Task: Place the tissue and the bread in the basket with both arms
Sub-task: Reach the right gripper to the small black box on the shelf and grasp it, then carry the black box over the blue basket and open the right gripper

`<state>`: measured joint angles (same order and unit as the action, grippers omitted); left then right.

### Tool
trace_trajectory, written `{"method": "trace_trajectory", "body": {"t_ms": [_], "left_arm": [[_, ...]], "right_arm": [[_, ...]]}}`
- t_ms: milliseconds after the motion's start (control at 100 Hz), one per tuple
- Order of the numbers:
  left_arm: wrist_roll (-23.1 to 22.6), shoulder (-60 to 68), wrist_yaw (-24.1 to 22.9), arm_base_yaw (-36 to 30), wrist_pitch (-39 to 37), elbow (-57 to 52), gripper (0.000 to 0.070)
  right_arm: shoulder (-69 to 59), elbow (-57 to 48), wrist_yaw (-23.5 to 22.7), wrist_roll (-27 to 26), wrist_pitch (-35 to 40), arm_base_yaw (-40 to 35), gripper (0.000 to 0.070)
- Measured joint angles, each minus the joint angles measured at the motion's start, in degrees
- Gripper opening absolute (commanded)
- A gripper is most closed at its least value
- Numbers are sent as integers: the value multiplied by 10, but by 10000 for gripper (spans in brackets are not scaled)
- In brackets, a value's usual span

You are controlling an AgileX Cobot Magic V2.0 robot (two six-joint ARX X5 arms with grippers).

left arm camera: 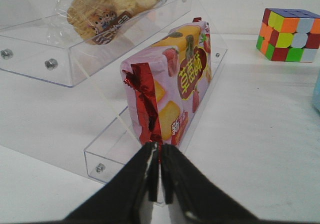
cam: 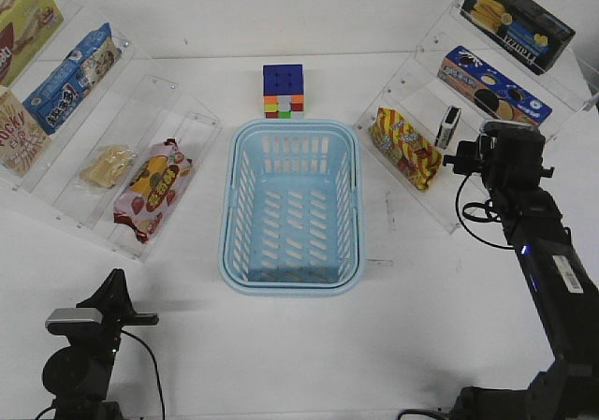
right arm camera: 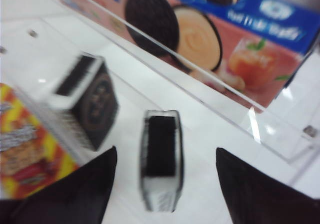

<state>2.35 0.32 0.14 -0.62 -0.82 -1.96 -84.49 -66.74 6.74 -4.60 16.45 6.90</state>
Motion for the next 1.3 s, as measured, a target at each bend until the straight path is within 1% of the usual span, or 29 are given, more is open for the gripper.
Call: {"method": "trace_trajectory", "body": {"t_ms": [80, 90, 100, 240, 340, 410, 520, 600, 710, 750, 780, 860, 900, 940, 1000, 1020, 1040, 1220, 1260, 1300], "left_arm": [[0, 0, 0, 0, 0, 0, 1], [0, 0, 0, 0, 0, 0, 1], [0, 0, 0, 0, 0, 0, 1], [0, 0, 0, 0, 0, 0, 1], [0, 0, 0, 0, 0, 0, 1], [0, 0, 0, 0, 0, 0, 1], [0, 0, 0, 0, 0, 0, 1], [0, 0, 0, 0, 0, 0, 2], [0, 0, 0, 0, 0, 0, 1], [0, 0, 0, 0, 0, 0, 1], [0, 0, 0, 0, 0, 0, 1], [0, 0, 0, 0, 0, 0, 1], [0, 0, 0, 0, 0, 0, 1], [0, 0, 0, 0, 0, 0, 1], [0, 0, 0, 0, 0, 0, 1], [0, 0, 0, 0, 0, 0, 1], [0, 0, 0, 0, 0, 0, 1], [2, 0, 0, 0, -2, 0, 1], [7, 0, 0, 0, -6, 0, 1], [16, 0, 1, 0, -10, 0, 2]], "right_arm": [[-24, 0, -7, 0, 0, 2, 36], [-26, 0, -7, 0, 0, 2, 6], [-28, 0, -8, 1, 0, 2, 0], [-28, 0, -8, 13, -7, 1, 0], [-3, 0, -8, 18, -4, 1, 0], [36, 0, -26, 19, -2, -1, 0], [125, -1, -88, 17, 2, -6, 0], [178, -8, -162, 7, 0, -27, 0], [203, -13, -277, -13, -8, -84, 0], [203, -13, -306, -13, -4, -112, 0], [195, -13, -319, -12, 0, -136, 0], [163, -12, -323, -7, 7, -203, 3], [144, -11, -319, -1, 12, -237, 38], [127, -10, -317, 4, 14, -265, 126], [105, -9, -318, 10, 17, -295, 299], [99, -9, -318, 12, 17, -303, 337], [94, -9, -318, 13, 17, -308, 360], [79, -8, -306, 14, 9, -316, 357], [84, -8, -298, 14, 6, -313, 325], [93, -8, -282, 14, 8, -306, 254]]}}
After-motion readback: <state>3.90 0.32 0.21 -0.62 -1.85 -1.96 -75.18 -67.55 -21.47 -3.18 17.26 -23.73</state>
